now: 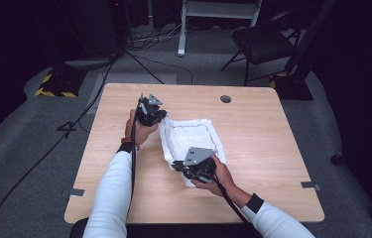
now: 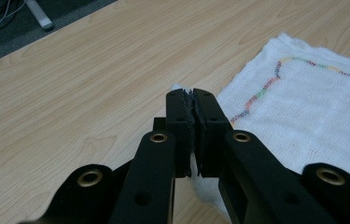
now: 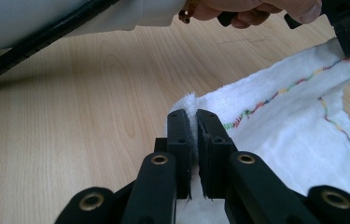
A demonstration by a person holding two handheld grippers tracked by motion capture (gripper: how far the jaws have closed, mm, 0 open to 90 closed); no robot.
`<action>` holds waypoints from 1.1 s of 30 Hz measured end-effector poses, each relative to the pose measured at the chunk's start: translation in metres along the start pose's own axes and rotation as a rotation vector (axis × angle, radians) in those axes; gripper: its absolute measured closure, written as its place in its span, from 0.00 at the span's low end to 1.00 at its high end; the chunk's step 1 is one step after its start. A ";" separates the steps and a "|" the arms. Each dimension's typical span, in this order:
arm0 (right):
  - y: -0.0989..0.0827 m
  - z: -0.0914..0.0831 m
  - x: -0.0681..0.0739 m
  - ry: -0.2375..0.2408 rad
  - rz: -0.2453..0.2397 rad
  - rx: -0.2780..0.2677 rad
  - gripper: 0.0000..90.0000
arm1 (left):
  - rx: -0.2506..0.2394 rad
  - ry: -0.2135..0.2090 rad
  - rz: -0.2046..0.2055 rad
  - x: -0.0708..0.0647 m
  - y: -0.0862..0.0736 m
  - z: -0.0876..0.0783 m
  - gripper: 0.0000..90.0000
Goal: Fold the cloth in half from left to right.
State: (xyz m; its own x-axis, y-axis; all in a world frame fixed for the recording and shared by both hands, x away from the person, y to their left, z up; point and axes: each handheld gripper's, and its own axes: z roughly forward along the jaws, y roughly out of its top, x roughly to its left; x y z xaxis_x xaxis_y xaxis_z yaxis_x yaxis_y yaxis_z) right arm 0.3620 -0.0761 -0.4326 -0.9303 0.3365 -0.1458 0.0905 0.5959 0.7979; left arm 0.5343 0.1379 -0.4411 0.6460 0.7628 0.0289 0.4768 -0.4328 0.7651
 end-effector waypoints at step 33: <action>-0.070 -0.075 -0.027 -0.113 0.130 0.021 0.94 | 0.013 -0.092 0.118 -0.074 0.056 0.069 0.95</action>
State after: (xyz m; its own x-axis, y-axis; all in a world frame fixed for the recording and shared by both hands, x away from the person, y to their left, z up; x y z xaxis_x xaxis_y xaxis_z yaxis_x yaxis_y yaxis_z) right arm 0.3546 -0.1819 -0.4410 -0.8645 0.4909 -0.1080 0.2158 0.5566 0.8023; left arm 0.5541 0.0236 -0.4442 0.7496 0.6593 0.0581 0.4021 -0.5233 0.7513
